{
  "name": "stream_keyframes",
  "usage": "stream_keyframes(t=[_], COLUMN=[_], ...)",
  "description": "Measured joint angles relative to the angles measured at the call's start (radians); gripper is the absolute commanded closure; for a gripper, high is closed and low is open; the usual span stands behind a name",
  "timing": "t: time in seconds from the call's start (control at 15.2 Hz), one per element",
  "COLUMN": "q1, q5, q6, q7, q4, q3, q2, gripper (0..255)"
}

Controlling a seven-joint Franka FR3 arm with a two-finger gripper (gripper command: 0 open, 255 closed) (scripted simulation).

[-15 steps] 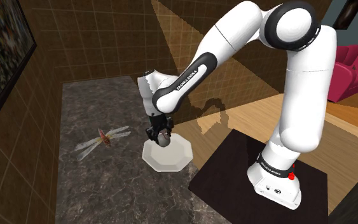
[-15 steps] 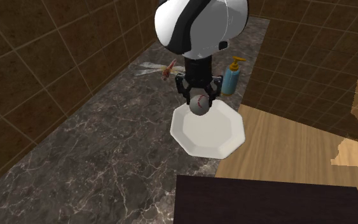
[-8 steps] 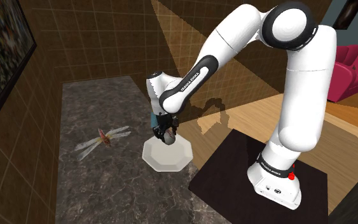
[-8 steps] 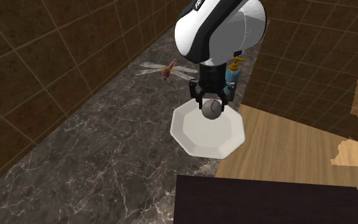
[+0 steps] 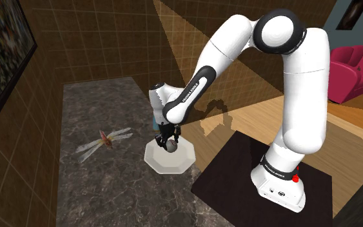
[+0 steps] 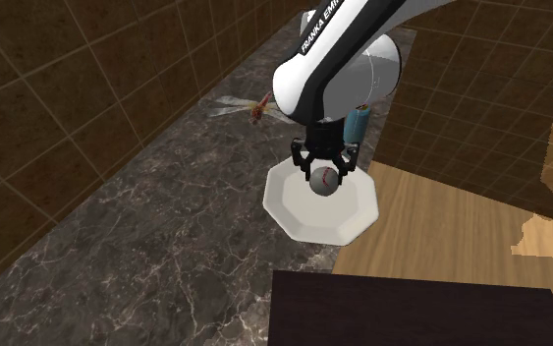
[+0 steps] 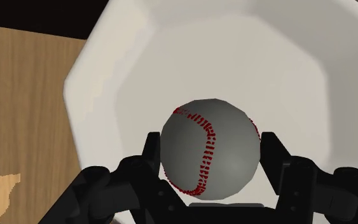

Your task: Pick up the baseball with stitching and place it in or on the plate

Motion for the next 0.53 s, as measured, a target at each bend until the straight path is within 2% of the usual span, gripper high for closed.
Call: stream_keyframes(t=[0.53], q1=[0.006], q5=[-0.016], q6=[0.026], q7=[0.01], q4=[0.008], q3=[-0.011], q2=[0.035], gripper=[255])
